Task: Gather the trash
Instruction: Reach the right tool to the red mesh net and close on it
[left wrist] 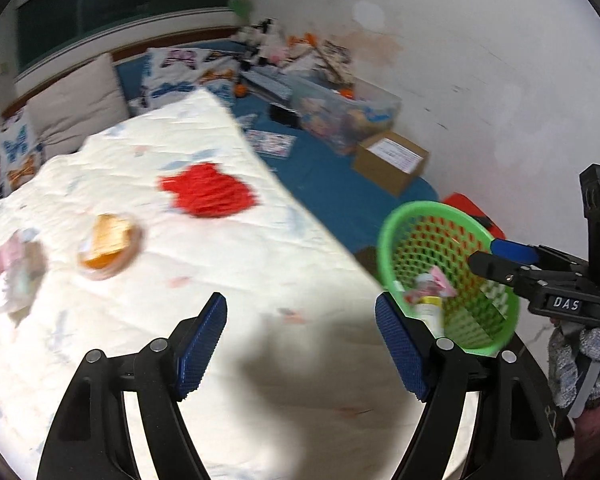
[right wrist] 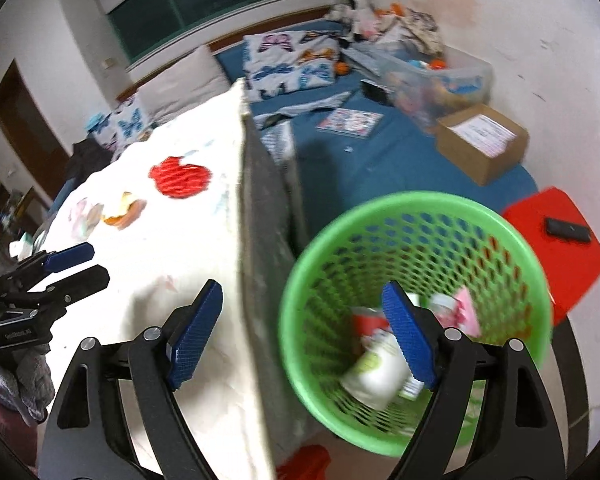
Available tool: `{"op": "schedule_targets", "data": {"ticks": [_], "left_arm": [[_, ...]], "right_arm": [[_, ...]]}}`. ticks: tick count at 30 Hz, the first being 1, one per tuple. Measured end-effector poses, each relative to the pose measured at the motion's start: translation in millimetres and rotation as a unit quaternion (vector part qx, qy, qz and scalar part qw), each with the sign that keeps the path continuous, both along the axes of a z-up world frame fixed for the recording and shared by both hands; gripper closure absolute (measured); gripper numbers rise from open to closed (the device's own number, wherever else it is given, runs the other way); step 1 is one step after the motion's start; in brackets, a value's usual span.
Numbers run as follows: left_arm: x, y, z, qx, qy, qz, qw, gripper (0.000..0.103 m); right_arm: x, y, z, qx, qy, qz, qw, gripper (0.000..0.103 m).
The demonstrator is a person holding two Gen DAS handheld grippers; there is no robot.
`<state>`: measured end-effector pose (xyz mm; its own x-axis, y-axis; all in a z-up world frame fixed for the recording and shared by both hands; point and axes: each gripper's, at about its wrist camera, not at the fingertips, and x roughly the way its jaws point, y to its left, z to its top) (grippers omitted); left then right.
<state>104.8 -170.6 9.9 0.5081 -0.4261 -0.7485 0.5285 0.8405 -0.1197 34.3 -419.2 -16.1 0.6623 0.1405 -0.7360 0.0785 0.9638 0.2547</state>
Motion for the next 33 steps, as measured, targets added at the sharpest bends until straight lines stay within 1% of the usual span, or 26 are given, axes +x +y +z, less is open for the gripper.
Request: {"op": "schedule_targets", "data": {"ticks": [4, 9, 17, 21, 25, 29, 33], "left_arm": [[11, 42, 1, 0.003, -0.004, 0.044, 0.9990, 0.029], [27, 90, 0, 0.003, 0.000, 0.094, 0.9956, 0.029], [41, 135, -8, 0.003, 0.005, 0.134, 0.9910, 0.030], [54, 145, -13, 0.004, 0.011, 0.142, 0.9899, 0.032], [66, 145, -16, 0.005, 0.009, 0.135, 0.9908, 0.037], [84, 141, -23, 0.013, 0.012, 0.124, 0.9921, 0.037], [102, 135, -30, 0.011, 0.020, 0.112, 0.9934, 0.037]], "right_arm": [[24, 27, 6, 0.001, -0.009, 0.034, 0.999, 0.021], [60, 62, 9, 0.005, -0.015, 0.074, 0.997, 0.021], [121, 117, 1, -0.014, -0.016, 0.130, 0.991, 0.021], [150, 137, -6, -0.020, -0.015, 0.144, 0.989, 0.021], [176, 152, -15, -0.035, -0.017, 0.146, 0.988, 0.021], [198, 158, -25, -0.043, -0.010, 0.144, 0.989, 0.025], [213, 158, -35, -0.055, -0.006, 0.139, 0.989, 0.029]]}}
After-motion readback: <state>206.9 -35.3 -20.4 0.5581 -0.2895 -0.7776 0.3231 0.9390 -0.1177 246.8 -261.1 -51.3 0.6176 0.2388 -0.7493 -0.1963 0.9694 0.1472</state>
